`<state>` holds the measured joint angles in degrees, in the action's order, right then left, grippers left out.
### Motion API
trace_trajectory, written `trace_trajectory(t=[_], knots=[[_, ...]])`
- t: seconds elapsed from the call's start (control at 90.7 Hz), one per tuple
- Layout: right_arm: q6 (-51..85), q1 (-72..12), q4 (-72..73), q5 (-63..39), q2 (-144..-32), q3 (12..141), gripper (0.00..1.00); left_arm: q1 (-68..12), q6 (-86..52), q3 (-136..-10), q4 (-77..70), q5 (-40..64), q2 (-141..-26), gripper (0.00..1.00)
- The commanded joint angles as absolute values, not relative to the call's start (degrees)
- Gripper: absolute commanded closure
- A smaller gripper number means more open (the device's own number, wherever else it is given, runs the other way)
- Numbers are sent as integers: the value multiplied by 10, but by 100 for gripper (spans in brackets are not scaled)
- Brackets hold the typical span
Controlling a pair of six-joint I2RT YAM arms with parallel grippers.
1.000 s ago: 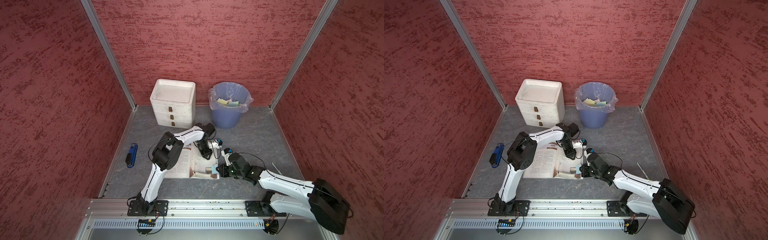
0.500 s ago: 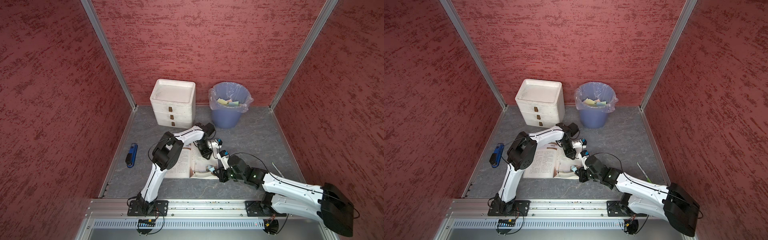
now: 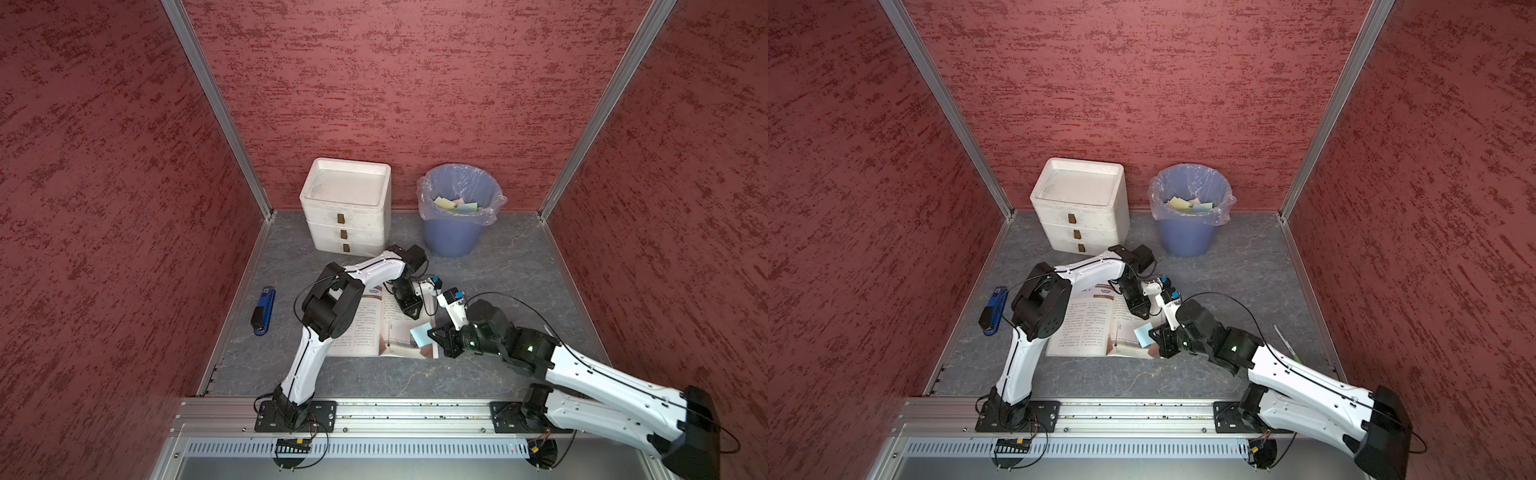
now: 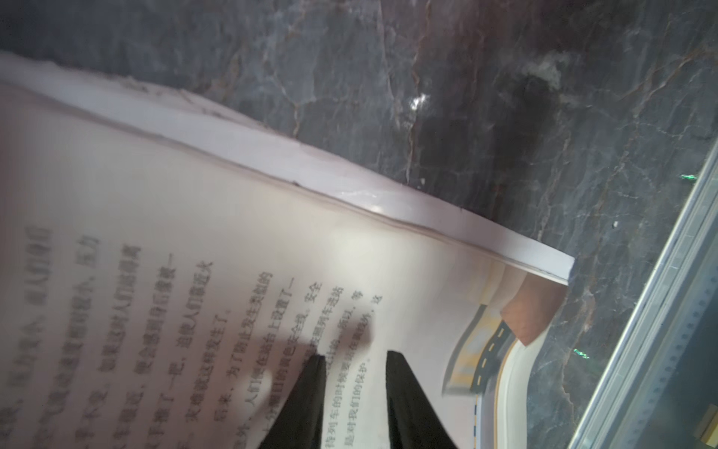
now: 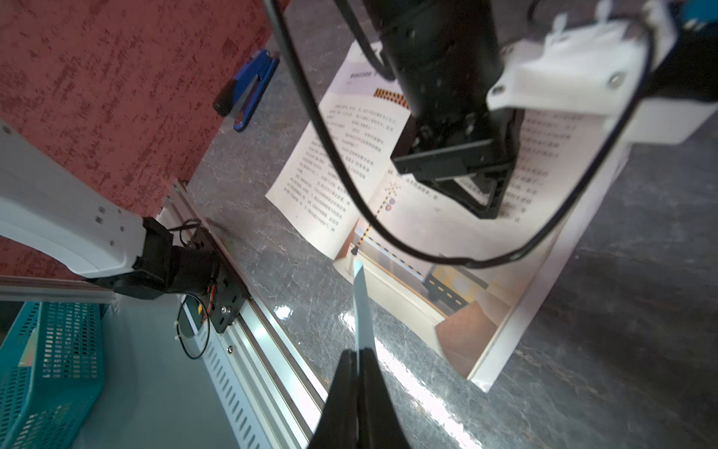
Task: Peel off the used sticky note
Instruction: Place the note in the trash bin.
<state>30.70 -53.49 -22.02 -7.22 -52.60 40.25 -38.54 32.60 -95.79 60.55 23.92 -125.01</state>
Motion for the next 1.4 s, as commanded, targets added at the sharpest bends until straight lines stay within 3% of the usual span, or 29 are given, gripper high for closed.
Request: trace_trajectory(t=[0.0,0.055,0.242,0.32,0.529,0.771,1.047,1.124,1.19,1.278,1.3,1.311,1.322,1.388], knots=[[282,-506,-294,-26,-518,496,100,-355,320,-935,617,269,-1166,64],[272,-470,-316,-28,-526,549,100,-340,321,-920,625,277,-1132,57],[262,-334,-359,-32,-606,730,100,-265,332,-845,626,308,-986,14],[263,-284,-362,-29,-656,799,100,-227,340,-810,620,314,-933,1],[277,-199,-344,-4,-822,965,100,-114,356,-694,582,321,-813,0],[270,-179,-361,69,-1007,1121,100,23,312,-569,455,325,-711,0],[245,-179,-390,129,-1131,1237,94,123,327,-527,429,386,-739,0],[241,-179,-406,128,-1147,1263,85,131,335,-512,412,390,-740,0],[238,-180,-414,131,-1151,1276,68,128,345,-498,406,393,-740,0],[222,-186,-420,153,-1148,1285,35,119,364,-495,422,397,-751,0],[216,-188,-424,165,-1148,1290,22,118,369,-495,428,400,-754,0],[214,-189,-425,172,-1148,1290,9,118,371,-495,431,401,-756,0],[211,-191,-428,178,-1148,1293,5,117,373,-496,433,402,-757,0],[192,-201,-454,208,-1150,1314,2,115,378,-494,436,403,-763,0]])
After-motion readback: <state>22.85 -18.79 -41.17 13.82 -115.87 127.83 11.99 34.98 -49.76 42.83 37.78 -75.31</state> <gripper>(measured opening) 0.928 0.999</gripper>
